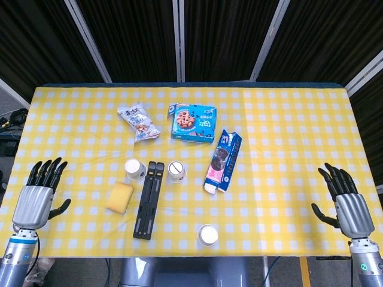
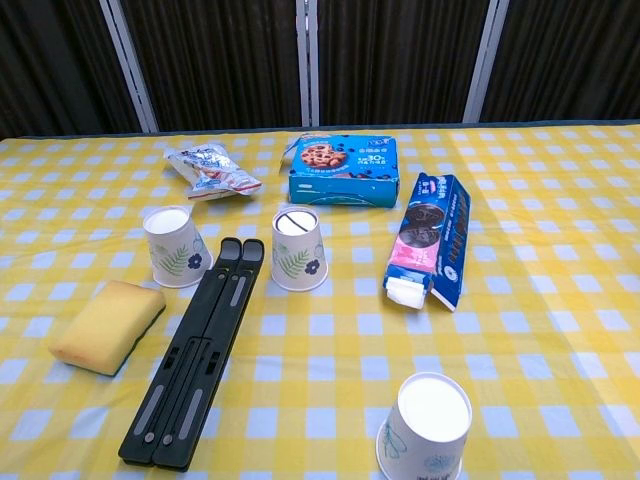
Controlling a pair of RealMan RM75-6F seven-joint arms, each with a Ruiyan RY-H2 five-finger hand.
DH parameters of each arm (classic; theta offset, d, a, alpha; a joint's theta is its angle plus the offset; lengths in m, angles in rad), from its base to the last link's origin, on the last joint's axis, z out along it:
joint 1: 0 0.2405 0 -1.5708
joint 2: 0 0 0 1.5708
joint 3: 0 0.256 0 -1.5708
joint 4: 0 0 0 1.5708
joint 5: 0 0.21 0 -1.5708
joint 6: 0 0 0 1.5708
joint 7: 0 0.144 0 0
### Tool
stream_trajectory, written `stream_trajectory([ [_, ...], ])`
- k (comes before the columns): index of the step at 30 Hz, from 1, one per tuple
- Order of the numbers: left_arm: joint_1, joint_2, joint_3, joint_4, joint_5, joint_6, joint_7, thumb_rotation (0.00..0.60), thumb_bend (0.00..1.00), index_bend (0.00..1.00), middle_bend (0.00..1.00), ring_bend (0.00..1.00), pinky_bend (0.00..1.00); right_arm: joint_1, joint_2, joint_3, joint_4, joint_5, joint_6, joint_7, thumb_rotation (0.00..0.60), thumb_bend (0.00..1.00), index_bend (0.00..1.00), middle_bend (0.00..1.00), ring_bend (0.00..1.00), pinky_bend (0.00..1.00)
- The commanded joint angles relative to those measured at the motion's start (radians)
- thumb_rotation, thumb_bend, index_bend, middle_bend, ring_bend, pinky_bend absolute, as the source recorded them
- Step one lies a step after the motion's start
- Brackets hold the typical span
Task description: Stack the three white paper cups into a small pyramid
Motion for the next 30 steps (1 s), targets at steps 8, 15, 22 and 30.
stream_trajectory([
  [8, 0.029, 0.022, -0.038, -0.001, 0.017, -0.037, -0.029, 0.6, 0.24, 0.0, 0.0, 0.0, 0.0, -0.002, -0.001, -0.002, -0.003, -0.003, 0.003, -0.008, 0.6, 0.22, 0.03, 0.0, 0.0, 0.0],
  [15, 0.04, 0.035, -0.061, -0.003, 0.024, -0.074, -0.041, 0.6, 0.24, 0.0, 0.0, 0.0, 0.0, 0.004, 0.006, -0.007, -0.01, 0.001, -0.018, -0.01, 0.6, 0.22, 0.03, 0.0, 0.0, 0.0],
  [22, 0.049, 0.038, -0.063, -0.01, 0.066, -0.099, -0.044, 0.6, 0.24, 0.0, 0.0, 0.0, 0.0, 0.002, 0.018, -0.015, -0.026, -0.009, -0.017, -0.01, 0.6, 0.22, 0.03, 0.0, 0.0, 0.0],
  [30, 0.059, 0.045, -0.068, -0.016, 0.089, -0.118, -0.049, 0.6, 0.24, 0.0, 0.0, 0.0, 0.0, 0.005, 0.033, -0.028, -0.028, -0.046, -0.008, 0.023, 0.6, 0.22, 0.03, 0.0, 0.0, 0.0],
])
